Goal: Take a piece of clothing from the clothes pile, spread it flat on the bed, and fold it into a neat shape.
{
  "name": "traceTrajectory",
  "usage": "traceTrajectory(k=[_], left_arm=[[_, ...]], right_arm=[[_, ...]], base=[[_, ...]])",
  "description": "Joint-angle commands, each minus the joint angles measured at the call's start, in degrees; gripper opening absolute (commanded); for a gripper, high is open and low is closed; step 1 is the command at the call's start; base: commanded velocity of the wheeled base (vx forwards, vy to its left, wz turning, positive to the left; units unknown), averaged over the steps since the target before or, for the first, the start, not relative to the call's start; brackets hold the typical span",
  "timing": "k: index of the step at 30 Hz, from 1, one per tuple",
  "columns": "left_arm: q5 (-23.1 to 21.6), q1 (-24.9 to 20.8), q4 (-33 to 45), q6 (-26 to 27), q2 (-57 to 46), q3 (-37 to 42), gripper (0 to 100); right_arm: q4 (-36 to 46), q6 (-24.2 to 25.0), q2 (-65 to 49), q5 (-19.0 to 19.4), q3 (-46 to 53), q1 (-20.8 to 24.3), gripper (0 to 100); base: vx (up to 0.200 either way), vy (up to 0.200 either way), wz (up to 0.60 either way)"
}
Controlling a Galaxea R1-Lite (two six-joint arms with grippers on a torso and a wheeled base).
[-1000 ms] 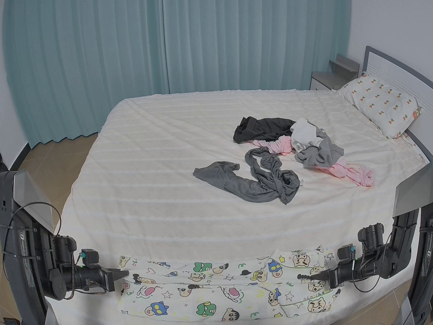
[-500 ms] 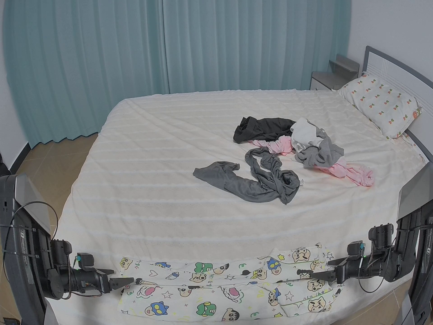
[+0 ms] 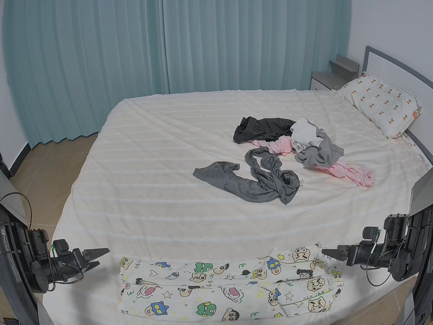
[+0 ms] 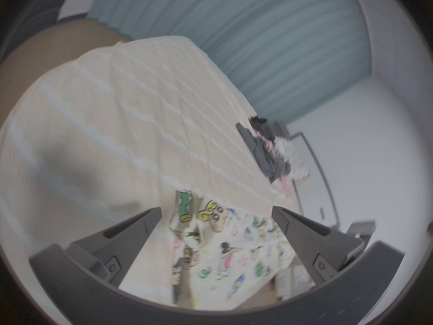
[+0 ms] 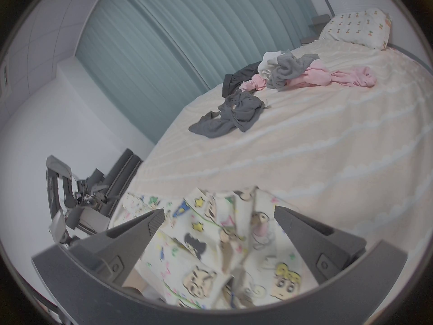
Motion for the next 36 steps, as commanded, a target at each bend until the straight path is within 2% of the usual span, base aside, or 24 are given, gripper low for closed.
traceTrajectory(k=[1, 8, 21, 24, 25, 30, 34, 36], left_arm=[[-1.37, -3.73, -1.02, -16.02, -9.08, -0.53, 100], [-1.28, -9.26, -1.02, -15.76, -6.54, -0.62, 100], [-1.28, -9.44, -1.02, -15.23, -6.10, -0.62, 100], [-1.19, -10.67, -1.02, -9.96, -4.95, -0.09, 100], [-1.19, -10.84, -1.02, -9.69, -4.69, -0.09, 100], [-1.10, -15.50, -1.02, -8.90, -3.81, -0.36, 100], [-1.01, -17.08, -1.02, -8.90, -3.37, -1.32, 100], [-0.22, -19.11, -1.02, -9.78, -2.23, -4.57, 100]], right_arm=[[-0.65, 13.83, 0.04, -3.80, -7.89, 11.50, 100], [-0.74, 12.42, 5.40, -3.89, -7.27, 12.38, 100], [-0.83, 12.25, 3.73, -3.89, -5.34, 9.48, 100], [-0.74, 12.16, 3.64, -3.89, -5.07, 8.34, 100], [-0.74, 12.16, 3.64, -3.97, -5.07, 8.34, 100], [-0.83, 11.54, 3.91, -3.97, -4.98, 7.63, 100], [-0.74, 10.66, 4.34, -3.89, -4.55, 7.46, 100], [-0.74, 8.64, 5.66, -4.06, -4.72, 7.55, 100]], base=[[0.000, 0.000, 0.00], [0.000, 0.000, 0.00], [0.000, 0.000, 0.00], [0.000, 0.000, 0.00], [0.000, 0.000, 0.00], [0.000, 0.000, 0.00], [0.000, 0.000, 0.00], [0.000, 0.000, 0.00]])
